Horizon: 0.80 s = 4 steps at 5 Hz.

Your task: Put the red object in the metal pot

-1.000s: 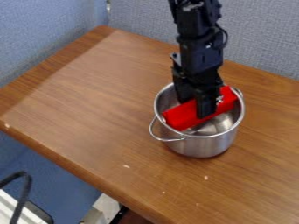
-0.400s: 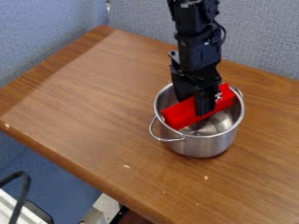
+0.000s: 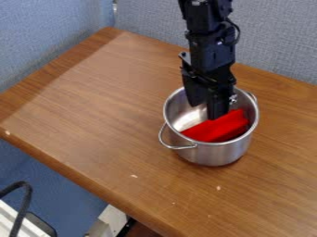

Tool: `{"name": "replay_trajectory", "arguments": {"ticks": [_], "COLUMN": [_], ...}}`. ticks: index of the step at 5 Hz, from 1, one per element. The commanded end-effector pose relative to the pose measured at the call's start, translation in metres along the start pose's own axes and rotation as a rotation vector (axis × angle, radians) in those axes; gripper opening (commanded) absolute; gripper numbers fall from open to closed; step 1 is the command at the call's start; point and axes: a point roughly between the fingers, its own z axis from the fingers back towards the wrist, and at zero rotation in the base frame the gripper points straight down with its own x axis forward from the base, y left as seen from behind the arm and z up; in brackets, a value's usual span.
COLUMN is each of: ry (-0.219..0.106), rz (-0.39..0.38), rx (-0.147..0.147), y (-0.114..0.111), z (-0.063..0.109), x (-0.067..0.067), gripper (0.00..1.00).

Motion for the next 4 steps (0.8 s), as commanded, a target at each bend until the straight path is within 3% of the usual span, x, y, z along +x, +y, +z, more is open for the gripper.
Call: {"name": "replay_trajectory", "arguments": {"ticks": [1, 2, 3, 4], "ry": [-0.056, -0.054, -0.048, -0.047], "rz": [0.011, 0.017, 0.019, 0.024], "rx": [0.011, 0.0, -0.002, -0.012], "y": [0.0036, 0.0039, 0.0045, 0.0047], "z": [0.0183, 0.019, 0.0162, 0.0168], "x": [0.0072, 0.0074, 0.0078, 0.0084], "gripper": [1.0, 1.0, 0.0, 1.0]}}
